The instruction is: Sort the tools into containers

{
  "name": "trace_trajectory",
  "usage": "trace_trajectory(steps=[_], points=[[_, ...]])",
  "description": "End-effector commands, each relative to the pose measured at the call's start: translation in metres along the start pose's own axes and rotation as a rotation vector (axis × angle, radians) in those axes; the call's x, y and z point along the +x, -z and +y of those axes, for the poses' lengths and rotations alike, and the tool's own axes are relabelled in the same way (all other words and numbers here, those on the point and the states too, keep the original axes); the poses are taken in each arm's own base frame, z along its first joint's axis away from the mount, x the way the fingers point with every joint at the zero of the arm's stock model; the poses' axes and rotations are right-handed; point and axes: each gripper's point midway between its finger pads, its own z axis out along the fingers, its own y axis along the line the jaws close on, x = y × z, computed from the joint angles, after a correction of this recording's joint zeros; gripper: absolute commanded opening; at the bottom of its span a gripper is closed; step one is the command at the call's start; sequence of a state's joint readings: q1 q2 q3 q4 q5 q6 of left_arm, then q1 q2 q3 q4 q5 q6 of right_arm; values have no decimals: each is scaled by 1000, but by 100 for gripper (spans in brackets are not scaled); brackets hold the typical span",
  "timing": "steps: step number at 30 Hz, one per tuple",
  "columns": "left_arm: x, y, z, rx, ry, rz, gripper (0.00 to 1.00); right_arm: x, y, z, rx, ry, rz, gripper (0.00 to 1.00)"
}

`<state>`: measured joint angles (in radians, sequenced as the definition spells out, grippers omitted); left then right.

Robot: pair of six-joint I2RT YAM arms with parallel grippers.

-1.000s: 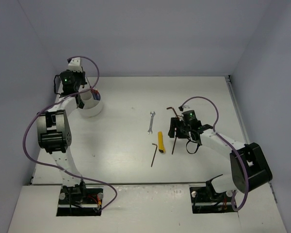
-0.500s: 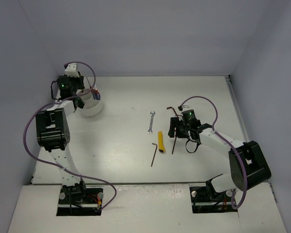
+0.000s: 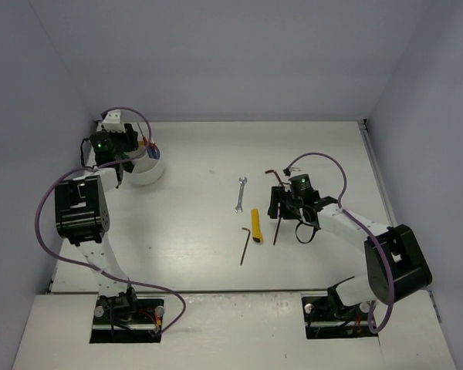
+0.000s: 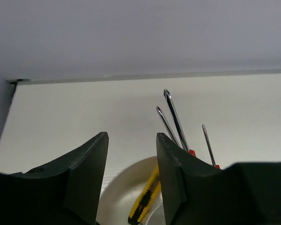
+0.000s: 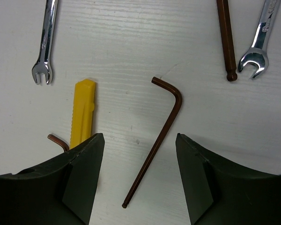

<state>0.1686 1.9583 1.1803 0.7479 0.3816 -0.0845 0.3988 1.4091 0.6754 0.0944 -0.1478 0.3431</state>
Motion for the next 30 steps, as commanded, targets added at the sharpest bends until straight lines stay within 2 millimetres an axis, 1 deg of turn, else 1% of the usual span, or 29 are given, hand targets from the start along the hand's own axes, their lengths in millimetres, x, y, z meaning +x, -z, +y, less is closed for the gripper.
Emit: trace_trajectory(steps=[1, 3, 5, 7, 8, 9, 10, 11, 12, 13, 14, 16, 17, 18, 19, 21, 24, 25, 27, 28, 30], points=[[-118, 27, 0, -22, -45, -268, 46, -29, 14, 14, -51, 8, -102, 59], [-141, 38, -3, -30, -24, -293, 49, -30, 17, 14, -51, 6, -112, 59], [-158, 49, -4, -57, -3, -308, 51, -28, 17, 15, -55, 1, -109, 59], [-177, 66, -15, -70, 21, -310, 56, -26, 17, 15, -56, -6, -104, 59], [-183, 74, -18, -92, 26, -304, 59, -24, 16, 15, -56, -6, -98, 59], [-189, 83, -26, -101, 33, -293, 62, -22, 15, 16, -55, -6, -90, 59], [-194, 92, -39, -99, 40, -277, 65, -19, 13, 16, -55, -5, -81, 59], [-196, 97, -42, -114, 45, -273, 66, -16, 11, 18, -57, -5, -71, 59], [-197, 106, -58, -104, 56, -244, 68, -14, 10, 20, -58, -4, -63, 60], [-196, 118, -67, -113, 73, -210, 70, -11, 7, 23, -60, 4, -52, 60], [-193, 128, -78, -117, 95, -177, 71, -7, 5, 27, -61, 15, -40, 59], [-183, 143, -115, -73, 144, -111, 71, 0, 1, 35, -68, 30, -18, 59], [-176, 151, -128, -59, 173, -76, 71, 3, -1, 39, -72, 34, -8, 59], [-168, 161, -131, -81, 214, -33, 71, 5, -2, 44, -78, 37, 0, 59], [-155, 169, -140, -77, 237, 25, 71, 8, -2, 47, -81, 39, 6, 59], [-130, 184, -163, -42, 256, 138, 71, 10, -3, 48, -61, 40, 6, 59], [-100, 203, -183, -12, 267, 254, 71, 20, -8, 46, -30, 43, 28, 59], [-90, 210, -189, -2, 273, 285, 71, 20, -9, 49, -27, 48, 33, 59], [-77, 224, -198, 21, 286, 326, 71, 25, -12, 52, -11, 59, 42, 59], [-67, 228, -200, 26, 287, 350, 71, 26, -15, 54, 3, 69, 42, 59], [-57, 235, -206, 37, 301, 378, 71, 27, -17, 59, 21, 79, 49, 59]])
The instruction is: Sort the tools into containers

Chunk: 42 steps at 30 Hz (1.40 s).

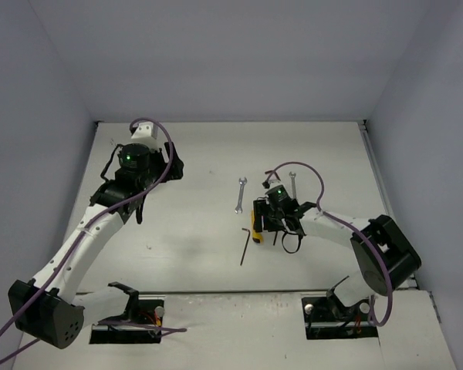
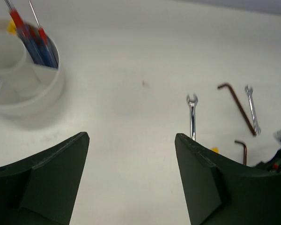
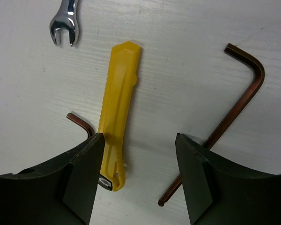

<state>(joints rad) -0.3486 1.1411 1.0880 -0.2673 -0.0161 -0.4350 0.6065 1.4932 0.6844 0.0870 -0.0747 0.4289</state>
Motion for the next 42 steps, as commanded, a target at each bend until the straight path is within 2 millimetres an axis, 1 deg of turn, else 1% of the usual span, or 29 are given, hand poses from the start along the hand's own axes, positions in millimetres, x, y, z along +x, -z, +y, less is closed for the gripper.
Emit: trace_trajectory(steps=[1, 4, 7, 11, 13, 17, 19, 20, 22, 24, 25, 27, 28, 29, 31, 33, 36, 40, 42], points=[[32, 20, -3, -7, 74, 85, 71, -17, -6, 9, 76, 5, -45, 59], [43, 22, -8, 18, 97, 119, 71, -15, -12, 10, 107, 6, -32, 58], [52, 25, -19, 62, 108, 148, 71, -13, -14, 9, 134, -1, -26, 57], [61, 26, -24, 72, 107, 170, 72, -8, -15, 3, 174, -10, -17, 53], [63, 25, -25, 73, 109, 173, 71, -5, -15, 0, 187, -14, -12, 49], [68, 23, -28, 77, 107, 191, 72, -6, -17, -1, 194, -11, -11, 38], [69, 22, -32, 88, 107, 196, 71, 0, -18, -5, 216, -5, 16, 31], [69, 22, -33, 89, 107, 200, 72, -1, -18, -5, 218, -2, 16, 30], [70, 21, -38, 98, 104, 204, 72, -2, -20, -5, 221, 12, 19, 24], [69, 21, -42, 100, 106, 203, 71, -2, -22, -5, 220, 20, 27, 17], [70, 21, -43, 102, 106, 206, 71, -2, -24, -5, 222, 27, 32, 12], [72, 19, -50, 113, 111, 218, 72, -3, -26, -4, 221, 41, 38, 3], [73, 18, -54, 125, 112, 223, 72, -3, -26, -3, 216, 45, 43, 1], [74, 17, -59, 142, 117, 231, 72, -7, -24, 1, 202, 52, 35, 0], [77, 15, -70, 178, 133, 247, 71, -17, -18, 8, 179, 74, 5, 0], [77, 14, -82, 217, 156, 251, 72, -31, -8, 19, 149, 113, -44, 0], [71, 10, -104, 292, 196, 234, 72, -53, 15, 40, 91, 184, -136, 0], [63, 5, -133, 388, 251, 225, 71, -85, 52, 69, -19, 218, -288, 0], [60, 2, -145, 421, 263, 219, 72, -93, 64, 80, -61, 236, -335, 0]])
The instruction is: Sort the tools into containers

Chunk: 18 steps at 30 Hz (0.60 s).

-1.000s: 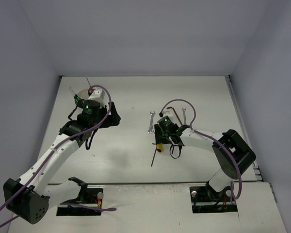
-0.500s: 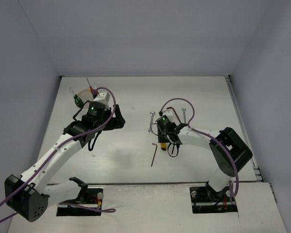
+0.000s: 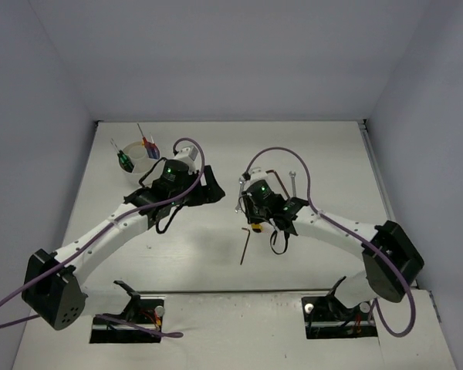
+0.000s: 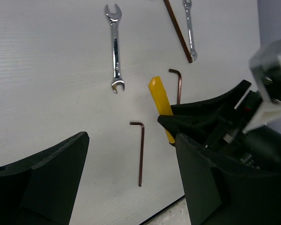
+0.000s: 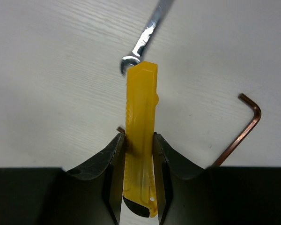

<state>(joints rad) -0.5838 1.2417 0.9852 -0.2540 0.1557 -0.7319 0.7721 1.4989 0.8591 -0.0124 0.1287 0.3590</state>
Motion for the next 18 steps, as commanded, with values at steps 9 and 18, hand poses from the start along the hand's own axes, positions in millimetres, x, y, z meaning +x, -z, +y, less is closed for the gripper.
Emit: trace_trajectory(steps=[9, 18], points=[[-45, -11, -94, 278, 32, -101, 72, -94, 84, 42, -232, 55, -409, 0], [-41, -22, -117, 359, 56, -70, 70, -101, 95, 49, -280, 56, -461, 0]])
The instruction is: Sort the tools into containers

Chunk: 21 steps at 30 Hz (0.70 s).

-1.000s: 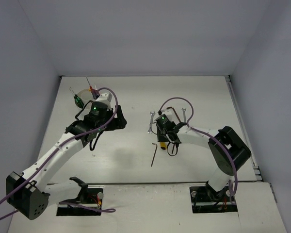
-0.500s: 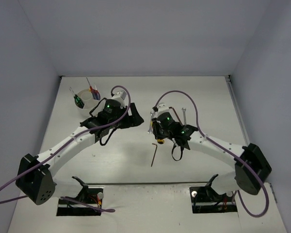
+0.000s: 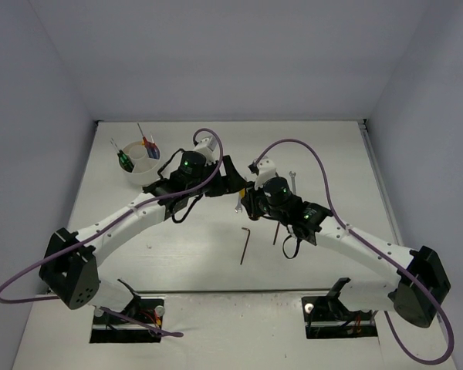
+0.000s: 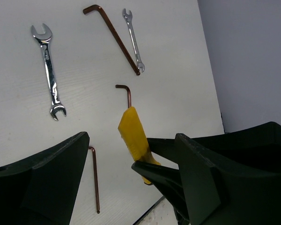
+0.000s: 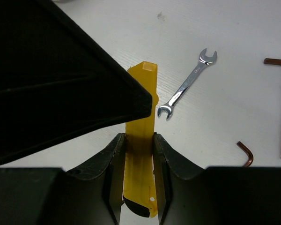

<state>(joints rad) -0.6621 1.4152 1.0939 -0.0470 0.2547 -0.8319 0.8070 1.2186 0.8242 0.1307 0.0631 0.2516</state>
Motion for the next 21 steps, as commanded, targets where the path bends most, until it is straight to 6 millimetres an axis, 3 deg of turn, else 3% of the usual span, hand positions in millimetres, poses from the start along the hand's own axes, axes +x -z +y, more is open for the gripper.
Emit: trace_trajectory(steps=[1, 8, 12, 16, 21], points=[[-27, 3, -47, 152, 7, -71, 68, -33, 7, 16, -70, -1, -127, 0], [-16, -5, -44, 145, 11, -34, 50, -35, 8, 19, -89, -16, -150, 0], [-18, -2, -43, 143, 3, -48, 36, -33, 7, 19, -93, -23, -153, 0], [-22, 1, -41, 128, -22, -67, 14, -32, 6, 19, -91, -26, -152, 0], [-24, 3, -38, 112, -55, -82, 1, -32, 5, 18, -86, -25, -153, 7]])
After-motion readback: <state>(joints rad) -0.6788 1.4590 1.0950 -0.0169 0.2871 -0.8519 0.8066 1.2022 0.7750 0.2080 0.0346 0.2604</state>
